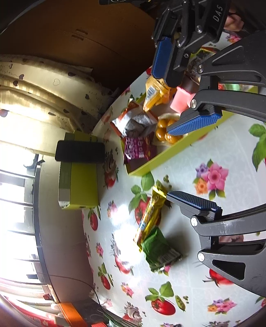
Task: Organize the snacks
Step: 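Release the candy pack and jelly cup into the tray with both grippers, then move both tools back toward the green chip bag and yellow candy stick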
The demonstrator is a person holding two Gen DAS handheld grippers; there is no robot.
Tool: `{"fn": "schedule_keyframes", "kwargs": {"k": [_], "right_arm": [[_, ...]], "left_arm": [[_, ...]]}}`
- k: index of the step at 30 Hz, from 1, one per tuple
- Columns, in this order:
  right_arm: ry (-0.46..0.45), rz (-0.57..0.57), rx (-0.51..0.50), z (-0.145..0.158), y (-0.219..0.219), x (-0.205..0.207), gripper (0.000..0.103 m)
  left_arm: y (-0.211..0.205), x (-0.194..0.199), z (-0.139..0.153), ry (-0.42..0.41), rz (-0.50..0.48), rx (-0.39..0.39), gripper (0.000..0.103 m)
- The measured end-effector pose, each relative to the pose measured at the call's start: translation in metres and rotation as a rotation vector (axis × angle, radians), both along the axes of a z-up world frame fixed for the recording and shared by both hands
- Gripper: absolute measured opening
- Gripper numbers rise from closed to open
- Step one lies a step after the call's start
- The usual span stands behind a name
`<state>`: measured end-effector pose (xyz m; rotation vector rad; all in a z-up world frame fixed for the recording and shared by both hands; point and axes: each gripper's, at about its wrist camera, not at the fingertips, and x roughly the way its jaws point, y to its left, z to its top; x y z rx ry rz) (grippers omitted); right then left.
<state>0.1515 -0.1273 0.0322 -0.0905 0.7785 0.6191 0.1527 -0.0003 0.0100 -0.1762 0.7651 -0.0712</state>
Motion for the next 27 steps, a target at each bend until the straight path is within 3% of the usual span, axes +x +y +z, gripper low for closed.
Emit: {"fn": "schedule_keyframes", "kwargs": {"k": [27], "right_arm": [[0.049, 0.215, -0.109, -0.011, 0.107, 0.050, 0.031]], "left_arm": [[0.101, -0.009, -0.010, 0.018, 0.130, 0.033, 0.058]]}}
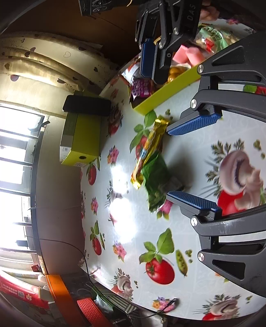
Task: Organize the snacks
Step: 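Move both tools back toward the green chip bag and yellow candy stick, then grasp the yellow candy stick with the right gripper while the left gripper grasps the green chip bag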
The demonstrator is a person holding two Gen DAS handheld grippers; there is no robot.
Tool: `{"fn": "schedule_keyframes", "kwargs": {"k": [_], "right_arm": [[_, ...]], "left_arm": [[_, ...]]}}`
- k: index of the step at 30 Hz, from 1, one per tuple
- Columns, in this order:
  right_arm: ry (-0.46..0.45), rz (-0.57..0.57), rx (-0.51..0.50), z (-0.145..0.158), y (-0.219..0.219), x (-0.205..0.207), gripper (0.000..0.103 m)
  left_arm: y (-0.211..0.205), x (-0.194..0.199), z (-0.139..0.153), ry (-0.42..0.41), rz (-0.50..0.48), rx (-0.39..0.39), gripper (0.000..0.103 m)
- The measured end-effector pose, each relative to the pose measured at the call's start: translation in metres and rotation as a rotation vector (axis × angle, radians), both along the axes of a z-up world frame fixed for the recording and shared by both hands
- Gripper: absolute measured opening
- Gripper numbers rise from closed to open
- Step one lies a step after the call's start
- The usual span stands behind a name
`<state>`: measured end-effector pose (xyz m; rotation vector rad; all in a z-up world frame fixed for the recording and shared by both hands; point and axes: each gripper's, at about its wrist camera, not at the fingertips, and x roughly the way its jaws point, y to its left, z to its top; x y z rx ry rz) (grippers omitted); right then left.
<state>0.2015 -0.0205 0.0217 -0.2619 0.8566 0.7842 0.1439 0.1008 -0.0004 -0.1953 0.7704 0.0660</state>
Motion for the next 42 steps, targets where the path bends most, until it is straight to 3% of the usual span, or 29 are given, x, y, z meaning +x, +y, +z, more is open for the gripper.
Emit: {"fn": "schedule_keyframes", "kwargs": {"k": [17, 24, 27, 42], "right_arm": [[0.071, 0.084, -0.158, -0.044, 0.066, 0.049, 0.032], [0.111, 0.096, -0.234, -0.067, 0.084, 0.062, 0.031], [0.121, 0.100, -0.234, -0.070, 0.085, 0.060, 0.019], [0.127, 0.029, -0.222, -0.066, 0.074, 0.053, 0.019]], "left_arm": [[0.026, 0.041, -0.012, -0.012, -0.169, 0.110, 0.058], [0.026, 0.059, -0.025, 0.031, -0.268, 0.119, 0.058], [0.023, 0.062, -0.033, 0.056, -0.280, 0.144, 0.058], [0.023, 0.071, -0.047, 0.111, -0.182, 0.047, 0.058]]}}
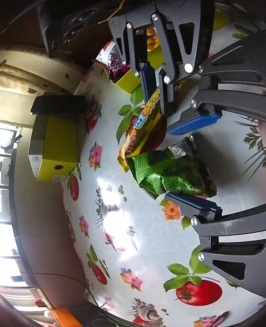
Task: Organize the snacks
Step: 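Grasp the yellow candy stick with the right gripper while the left gripper grasps the green chip bag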
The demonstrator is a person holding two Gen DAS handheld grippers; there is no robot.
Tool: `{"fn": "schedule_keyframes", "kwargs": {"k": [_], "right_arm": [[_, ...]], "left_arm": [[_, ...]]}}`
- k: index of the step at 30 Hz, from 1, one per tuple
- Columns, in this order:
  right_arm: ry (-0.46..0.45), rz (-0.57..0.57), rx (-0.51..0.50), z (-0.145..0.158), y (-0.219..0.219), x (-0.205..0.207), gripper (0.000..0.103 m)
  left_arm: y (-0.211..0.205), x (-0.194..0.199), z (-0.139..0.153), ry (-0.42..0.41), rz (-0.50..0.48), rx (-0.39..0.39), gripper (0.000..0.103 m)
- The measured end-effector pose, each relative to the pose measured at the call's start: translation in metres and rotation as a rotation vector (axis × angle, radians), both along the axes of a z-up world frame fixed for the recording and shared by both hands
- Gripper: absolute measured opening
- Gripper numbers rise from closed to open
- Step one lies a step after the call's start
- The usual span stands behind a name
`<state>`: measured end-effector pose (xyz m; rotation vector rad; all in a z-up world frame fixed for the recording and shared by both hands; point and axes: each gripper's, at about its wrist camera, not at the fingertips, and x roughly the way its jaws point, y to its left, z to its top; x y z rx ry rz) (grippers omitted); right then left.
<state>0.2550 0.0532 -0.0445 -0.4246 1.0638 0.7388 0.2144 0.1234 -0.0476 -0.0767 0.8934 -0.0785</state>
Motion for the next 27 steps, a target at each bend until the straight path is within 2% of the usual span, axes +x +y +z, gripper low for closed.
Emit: {"fn": "schedule_keyframes", "kwargs": {"k": [3, 8, 9, 16, 17, 27], "right_arm": [[-0.020, -0.009, 0.003, 0.005, -0.003, -0.002, 0.019], [-0.037, -0.013, 0.010, 0.011, -0.005, -0.005, 0.019], [-0.037, -0.015, 0.011, 0.011, -0.005, -0.005, 0.019], [-0.045, -0.030, 0.050, 0.023, -0.016, -0.014, 0.019], [-0.050, -0.031, 0.061, 0.028, -0.019, -0.017, 0.019], [-0.075, -0.058, 0.144, 0.048, -0.047, -0.044, 0.019]], "left_arm": [[0.008, 0.005, -0.003, 0.009, 0.051, -0.044, 0.058], [0.009, 0.010, -0.004, 0.003, 0.105, -0.031, 0.057], [0.007, 0.010, -0.004, 0.004, 0.118, -0.013, 0.046], [0.001, -0.002, 0.001, 0.002, 0.153, 0.000, 0.038], [0.000, -0.005, 0.004, -0.006, 0.157, -0.001, 0.034], [-0.022, -0.040, 0.024, -0.052, 0.189, 0.015, 0.033]]}}
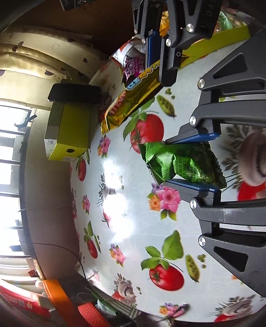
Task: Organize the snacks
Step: 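Grasp the yellow candy stick with the right gripper while the left gripper grasps the green chip bag, then carry the candy stick and green chip bag over the tray with both grippers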
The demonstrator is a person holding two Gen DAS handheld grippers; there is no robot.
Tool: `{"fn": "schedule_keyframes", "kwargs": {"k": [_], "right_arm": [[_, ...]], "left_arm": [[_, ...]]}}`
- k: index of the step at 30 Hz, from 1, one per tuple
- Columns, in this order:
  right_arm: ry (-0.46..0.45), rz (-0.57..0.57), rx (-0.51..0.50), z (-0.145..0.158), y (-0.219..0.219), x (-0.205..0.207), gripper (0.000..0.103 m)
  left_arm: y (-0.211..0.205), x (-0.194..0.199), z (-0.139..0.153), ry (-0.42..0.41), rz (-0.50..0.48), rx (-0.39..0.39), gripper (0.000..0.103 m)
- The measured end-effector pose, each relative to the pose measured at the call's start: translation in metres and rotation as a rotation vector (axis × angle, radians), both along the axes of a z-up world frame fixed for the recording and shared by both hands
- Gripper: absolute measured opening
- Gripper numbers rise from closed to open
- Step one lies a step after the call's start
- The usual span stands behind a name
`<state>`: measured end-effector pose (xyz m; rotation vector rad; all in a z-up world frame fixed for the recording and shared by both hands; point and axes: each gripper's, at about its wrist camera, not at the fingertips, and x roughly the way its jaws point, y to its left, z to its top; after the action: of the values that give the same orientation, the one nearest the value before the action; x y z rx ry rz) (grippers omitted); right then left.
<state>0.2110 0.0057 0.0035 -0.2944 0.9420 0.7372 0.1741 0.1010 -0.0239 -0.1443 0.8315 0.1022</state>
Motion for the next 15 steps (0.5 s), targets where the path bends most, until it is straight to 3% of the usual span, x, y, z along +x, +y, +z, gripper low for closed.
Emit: {"fn": "schedule_keyframes", "kwargs": {"k": [15], "right_arm": [[-0.047, -0.086, 0.134, 0.030, -0.066, -0.046, 0.019]], "left_arm": [[-0.050, -0.047, 0.046, -0.101, 0.004, -0.012, 0.033]]}}
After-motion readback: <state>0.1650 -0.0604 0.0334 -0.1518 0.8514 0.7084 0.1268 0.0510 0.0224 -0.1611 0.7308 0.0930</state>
